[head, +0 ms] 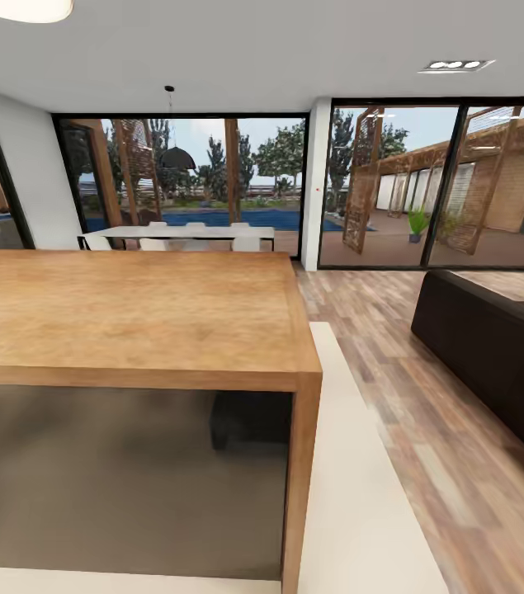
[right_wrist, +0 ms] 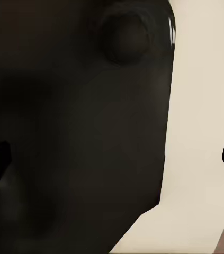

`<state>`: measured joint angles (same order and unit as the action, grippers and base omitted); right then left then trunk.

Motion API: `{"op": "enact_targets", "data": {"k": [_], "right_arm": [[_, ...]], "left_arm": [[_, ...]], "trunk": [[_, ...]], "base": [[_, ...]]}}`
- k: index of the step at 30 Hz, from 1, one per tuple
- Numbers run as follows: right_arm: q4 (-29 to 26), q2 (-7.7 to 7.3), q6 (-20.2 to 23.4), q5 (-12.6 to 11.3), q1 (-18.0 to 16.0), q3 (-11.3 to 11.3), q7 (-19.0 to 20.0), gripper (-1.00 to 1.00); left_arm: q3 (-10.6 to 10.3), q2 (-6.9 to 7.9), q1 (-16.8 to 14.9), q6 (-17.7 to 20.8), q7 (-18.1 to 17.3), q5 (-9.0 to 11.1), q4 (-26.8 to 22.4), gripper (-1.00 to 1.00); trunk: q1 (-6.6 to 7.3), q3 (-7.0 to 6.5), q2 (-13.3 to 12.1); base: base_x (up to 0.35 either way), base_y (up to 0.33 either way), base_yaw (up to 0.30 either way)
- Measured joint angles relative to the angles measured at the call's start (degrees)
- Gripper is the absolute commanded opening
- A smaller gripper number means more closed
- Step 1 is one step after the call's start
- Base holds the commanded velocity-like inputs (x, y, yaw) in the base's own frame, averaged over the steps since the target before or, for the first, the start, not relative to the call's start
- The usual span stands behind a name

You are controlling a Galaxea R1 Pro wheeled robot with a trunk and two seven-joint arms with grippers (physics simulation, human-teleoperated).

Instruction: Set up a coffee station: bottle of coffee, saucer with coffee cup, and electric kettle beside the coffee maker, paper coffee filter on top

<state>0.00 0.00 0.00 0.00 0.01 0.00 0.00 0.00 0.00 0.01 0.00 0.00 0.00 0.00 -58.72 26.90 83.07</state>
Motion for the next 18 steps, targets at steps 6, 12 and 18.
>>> {"op": "enact_targets", "data": {"k": [6,12,18], "right_arm": [[-2.01,-1.92,-1.74,0.32,-1.96,0.06,0.02,1.00],[-3.22,-1.99,-3.66,0.32,-3.93,0.07,0.02,1.00],[-3.48,-2.45,-4.94,0.12,-5.90,0.02,-0.06,1.00]], "left_arm": [[0.13,-0.10,0.62,-1.71,0.05,-0.15,-1.83,1.00],[0.13,-0.09,0.62,-1.72,0.05,-0.15,-3.75,1.00],[0.12,0.23,0.39,-2.30,0.02,-0.20,-5.68,1.00]], "trunk": [[0.00,-0.02,-0.01],[-0.01,-0.02,-0.01],[-0.01,-0.02,-0.01]], "base": [[0.000,0.000,0.000],[0.000,0.000,0.000],[0.000,0.000,0.000]]}}
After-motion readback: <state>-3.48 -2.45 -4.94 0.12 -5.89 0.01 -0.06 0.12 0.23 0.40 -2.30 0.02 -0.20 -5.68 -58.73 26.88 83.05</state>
